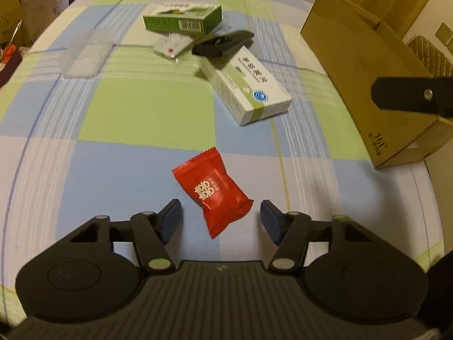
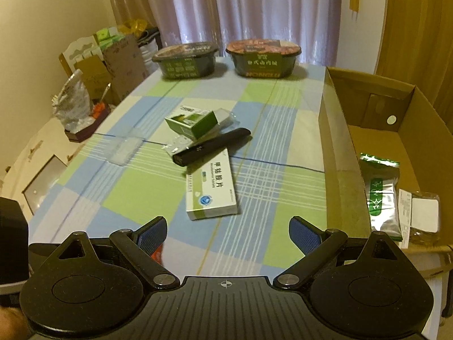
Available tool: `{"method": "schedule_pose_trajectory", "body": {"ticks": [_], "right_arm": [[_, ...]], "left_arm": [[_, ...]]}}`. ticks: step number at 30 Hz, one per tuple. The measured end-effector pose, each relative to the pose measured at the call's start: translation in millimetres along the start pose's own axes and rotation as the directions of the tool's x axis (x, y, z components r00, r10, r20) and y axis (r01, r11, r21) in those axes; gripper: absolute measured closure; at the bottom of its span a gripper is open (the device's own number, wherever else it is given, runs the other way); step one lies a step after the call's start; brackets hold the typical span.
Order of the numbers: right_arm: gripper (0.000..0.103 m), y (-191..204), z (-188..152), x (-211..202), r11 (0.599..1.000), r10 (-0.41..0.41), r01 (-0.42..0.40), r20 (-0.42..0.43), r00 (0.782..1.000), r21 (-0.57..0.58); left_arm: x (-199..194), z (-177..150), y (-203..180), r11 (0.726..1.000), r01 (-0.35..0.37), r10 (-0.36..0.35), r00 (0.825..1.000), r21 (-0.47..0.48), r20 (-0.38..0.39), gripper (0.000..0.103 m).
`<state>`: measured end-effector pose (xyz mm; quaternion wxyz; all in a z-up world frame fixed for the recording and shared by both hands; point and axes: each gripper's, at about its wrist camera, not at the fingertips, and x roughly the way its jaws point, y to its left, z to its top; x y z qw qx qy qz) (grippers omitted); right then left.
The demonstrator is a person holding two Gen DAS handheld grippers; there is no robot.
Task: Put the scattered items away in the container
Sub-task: 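Grasp the red candy packet with the left tool while the right tool approaches the white medicine box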
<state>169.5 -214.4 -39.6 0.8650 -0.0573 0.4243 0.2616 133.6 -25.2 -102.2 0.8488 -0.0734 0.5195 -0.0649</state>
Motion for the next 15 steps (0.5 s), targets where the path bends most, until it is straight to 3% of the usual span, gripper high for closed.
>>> {"method": "schedule_pose_trajectory", "body": {"ticks": [5, 8, 9, 15], "right_arm": [[0.005, -4.7, 3.3, 21.4, 0.999, 0.034, -0.034, -0.03, 0.999, -0.004], [0.006, -3.4, 5.2, 34.5, 0.999, 0.042, -0.043, -0.053, 0.998, -0.018], [0.006, -2.9, 6.1, 38.5, 0.999, 0.049, -0.05, -0.06, 0.997, -0.021], [0.006, 2.7, 13.8, 66.1, 0.997, 0.064, -0.068, -0.089, 0.994, -0.042]], "left_arm": [[6.2, 2.6, -3.0, 0.999, -0.016, 0.015, 0.999, 0.036, 0.035, 0.058], [6.0, 5.2, -0.8, 0.995, -0.028, 0.025, 0.999, 0.091, 0.035, 0.071], [5.6, 6.3, 2.2, 0.994, -0.032, 0.029, 0.999, 0.109, 0.032, 0.082], [0.0, 12.8, 30.1, 0.989, -0.065, 0.061, 0.997, 0.133, 0.036, 0.083]]}}
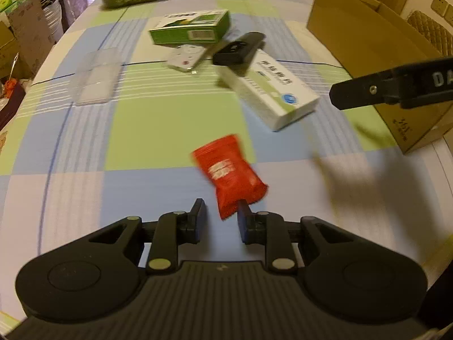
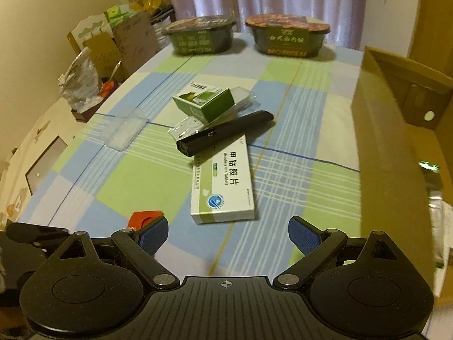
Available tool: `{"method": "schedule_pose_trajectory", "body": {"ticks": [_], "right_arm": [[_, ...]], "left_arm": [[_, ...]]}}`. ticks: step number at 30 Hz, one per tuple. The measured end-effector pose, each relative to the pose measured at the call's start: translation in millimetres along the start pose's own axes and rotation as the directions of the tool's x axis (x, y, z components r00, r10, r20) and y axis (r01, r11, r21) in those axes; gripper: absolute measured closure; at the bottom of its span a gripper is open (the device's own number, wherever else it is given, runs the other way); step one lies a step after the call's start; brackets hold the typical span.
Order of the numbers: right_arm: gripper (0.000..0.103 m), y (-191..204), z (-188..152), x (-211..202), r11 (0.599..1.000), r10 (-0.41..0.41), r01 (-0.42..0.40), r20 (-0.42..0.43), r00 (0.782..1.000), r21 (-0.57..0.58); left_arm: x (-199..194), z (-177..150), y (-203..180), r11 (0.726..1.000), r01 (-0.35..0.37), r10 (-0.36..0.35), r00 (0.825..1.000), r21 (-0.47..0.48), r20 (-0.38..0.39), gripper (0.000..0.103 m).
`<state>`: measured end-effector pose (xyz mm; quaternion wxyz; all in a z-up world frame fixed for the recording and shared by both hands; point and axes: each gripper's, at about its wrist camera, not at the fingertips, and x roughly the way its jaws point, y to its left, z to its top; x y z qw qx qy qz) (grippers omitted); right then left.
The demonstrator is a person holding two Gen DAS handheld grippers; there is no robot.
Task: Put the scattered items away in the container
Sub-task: 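Grasp the red candy packet with the left tool while the right tool approaches the white medicine box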
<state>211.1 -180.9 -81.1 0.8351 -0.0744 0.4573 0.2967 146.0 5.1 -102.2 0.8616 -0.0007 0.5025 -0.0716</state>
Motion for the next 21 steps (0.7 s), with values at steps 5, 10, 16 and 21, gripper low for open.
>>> {"method": "schedule_pose_trajectory", "body": {"ticks": [5, 10, 16, 21], "right_arm": [[0.006, 1.5, 11.1, 18.5, 1.0, -0.003, 0.003, -0.001, 1.0, -0.005], [0.006, -1.0, 17.9, 27.9, 1.0, -0.016, 0.016, -0.006, 1.0, -0.004], [0.006, 0.0, 20.3, 47.7, 0.999, -0.026, 0.025, -0.033, 0.999, -0.033], [0.006, 6.2, 27.7, 70.3, 0.995, -0.036, 0.032, -0.042, 0.998, -0.092]], "left_arm": [[-2.7, 6.1, 12.6, 0.995, 0.038, -0.035, 0.999, -0.096, 0.023, 0.065], [6.2, 13.1, 2.1, 0.996, 0.043, -0.041, 0.999, -0.083, 0.028, 0.05], [16.0, 19.6, -4.6, 1.0, -0.018, 0.018, 0.999, 0.013, 0.032, 0.072], [10.9, 14.9, 12.0, 1.0, -0.021, 0.021, 1.0, -0.001, 0.021, 0.074]]}}
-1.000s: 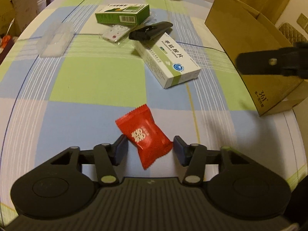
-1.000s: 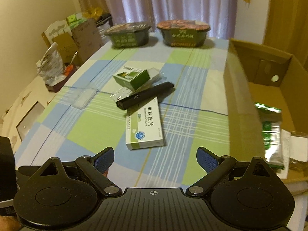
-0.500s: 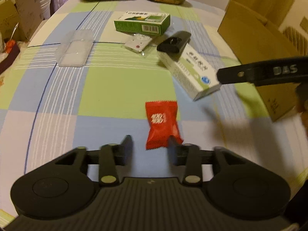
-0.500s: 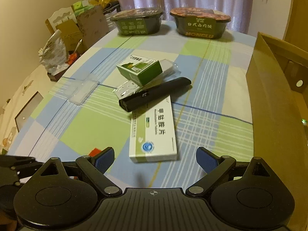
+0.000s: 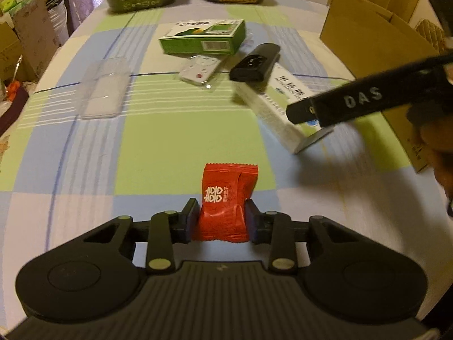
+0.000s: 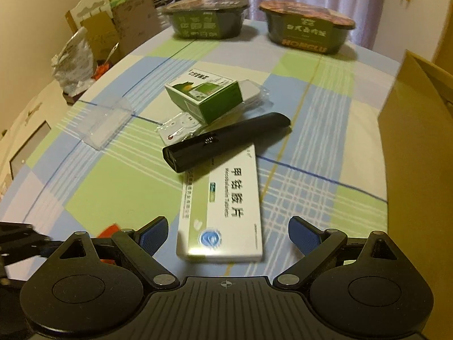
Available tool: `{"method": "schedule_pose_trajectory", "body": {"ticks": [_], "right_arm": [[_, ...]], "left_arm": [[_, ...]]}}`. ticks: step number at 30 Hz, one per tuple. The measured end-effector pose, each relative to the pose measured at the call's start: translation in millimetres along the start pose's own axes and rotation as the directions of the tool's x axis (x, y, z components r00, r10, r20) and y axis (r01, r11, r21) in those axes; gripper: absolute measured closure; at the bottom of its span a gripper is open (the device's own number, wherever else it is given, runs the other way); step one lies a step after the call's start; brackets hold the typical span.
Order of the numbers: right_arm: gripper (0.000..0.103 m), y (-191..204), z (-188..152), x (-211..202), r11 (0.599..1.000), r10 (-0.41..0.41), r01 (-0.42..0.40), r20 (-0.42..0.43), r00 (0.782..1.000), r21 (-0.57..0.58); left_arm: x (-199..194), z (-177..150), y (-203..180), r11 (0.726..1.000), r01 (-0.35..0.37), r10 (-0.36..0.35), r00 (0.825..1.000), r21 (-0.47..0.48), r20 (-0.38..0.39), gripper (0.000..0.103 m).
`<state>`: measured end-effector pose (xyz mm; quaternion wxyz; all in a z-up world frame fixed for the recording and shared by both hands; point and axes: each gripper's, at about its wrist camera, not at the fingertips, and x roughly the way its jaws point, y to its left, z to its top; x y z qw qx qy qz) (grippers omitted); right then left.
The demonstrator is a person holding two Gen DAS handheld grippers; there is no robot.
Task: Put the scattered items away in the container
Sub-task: 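Grasp the red candy packet with the left tool while the right tool approaches the white medicine box, then grasp the white Mecobalamin tablets box with the right tool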
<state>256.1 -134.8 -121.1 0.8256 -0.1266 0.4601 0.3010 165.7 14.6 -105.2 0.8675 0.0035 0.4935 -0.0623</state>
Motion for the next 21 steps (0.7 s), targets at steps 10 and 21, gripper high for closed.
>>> {"method": "schedule_pose_trajectory", "body": {"ticks": [10, 21], "right_arm": [[0.03, 8.2, -0.9, 18.6, 0.996, -0.028, 0.024, -0.05, 0.998, -0.085], [0.03, 15.4, -88.5, -44.5, 0.998, -0.066, 0.065, -0.102, 0.993, -0.01]], "left_arm": [[-6.4, -6.9, 6.9, 1.0, -0.015, 0.014, 1.0, 0.014, 0.006, 0.073], [-5.4, -15.5, -1.4, 0.995, -0.015, 0.015, 1.0, 0.094, 0.008, 0.064]]}}
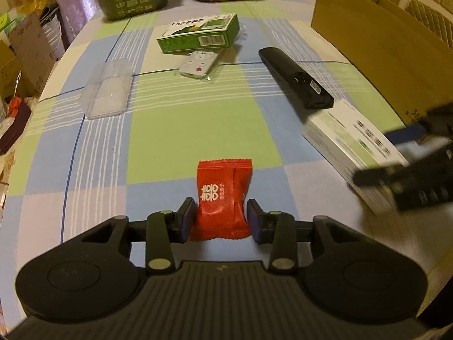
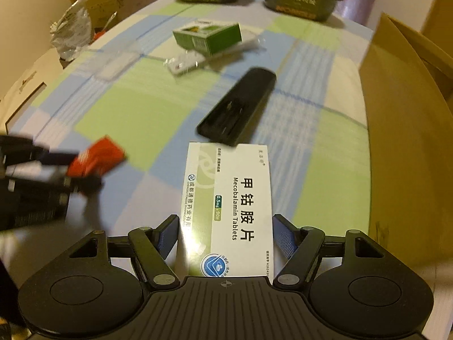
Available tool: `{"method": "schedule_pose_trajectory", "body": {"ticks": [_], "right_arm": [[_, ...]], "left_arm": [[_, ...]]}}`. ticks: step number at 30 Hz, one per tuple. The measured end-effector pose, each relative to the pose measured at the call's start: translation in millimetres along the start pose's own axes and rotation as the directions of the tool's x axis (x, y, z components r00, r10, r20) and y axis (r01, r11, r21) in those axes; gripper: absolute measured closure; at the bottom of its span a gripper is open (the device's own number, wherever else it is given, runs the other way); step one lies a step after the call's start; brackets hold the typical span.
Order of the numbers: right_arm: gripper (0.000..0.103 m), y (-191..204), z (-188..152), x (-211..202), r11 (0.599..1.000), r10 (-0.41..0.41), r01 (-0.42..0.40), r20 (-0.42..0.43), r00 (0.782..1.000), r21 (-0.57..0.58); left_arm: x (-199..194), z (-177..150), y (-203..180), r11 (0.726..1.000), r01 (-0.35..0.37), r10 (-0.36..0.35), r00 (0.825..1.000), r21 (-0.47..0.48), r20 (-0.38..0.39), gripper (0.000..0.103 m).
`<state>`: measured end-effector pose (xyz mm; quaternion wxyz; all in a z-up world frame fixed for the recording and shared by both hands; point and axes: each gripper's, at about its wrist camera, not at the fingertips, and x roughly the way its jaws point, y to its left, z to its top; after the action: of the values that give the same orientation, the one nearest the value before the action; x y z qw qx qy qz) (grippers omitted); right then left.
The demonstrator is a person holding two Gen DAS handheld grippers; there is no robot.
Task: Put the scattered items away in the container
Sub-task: 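Grasp the white Mecobalamin tablets box with the right tool, then carry the candy packet and tablets box over the cardboard box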
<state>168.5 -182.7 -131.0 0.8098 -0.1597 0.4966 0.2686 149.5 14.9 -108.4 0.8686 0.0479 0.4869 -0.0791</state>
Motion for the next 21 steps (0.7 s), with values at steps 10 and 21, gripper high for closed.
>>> {"method": "schedule_pose_trajectory", "body": {"ticks": [10, 21], "right_arm": [[0.03, 2.4, -11.3, 5.5, 1.0, -0.003, 0.003, 0.023, 1.0, 0.008], [0.03, 1.7, -8.9, 7.6, 1.0, -0.008, 0.008, 0.036, 0.999, -0.008]], "left_arm": [[6.5, 5.9, -1.1, 1.0, -0.016, 0.016, 1.0, 0.006, -0.009, 0.051], [2.8, 5.8, -5.0, 1.0, 0.001, -0.001, 1.0, 0.008, -0.015, 0.076]]}}
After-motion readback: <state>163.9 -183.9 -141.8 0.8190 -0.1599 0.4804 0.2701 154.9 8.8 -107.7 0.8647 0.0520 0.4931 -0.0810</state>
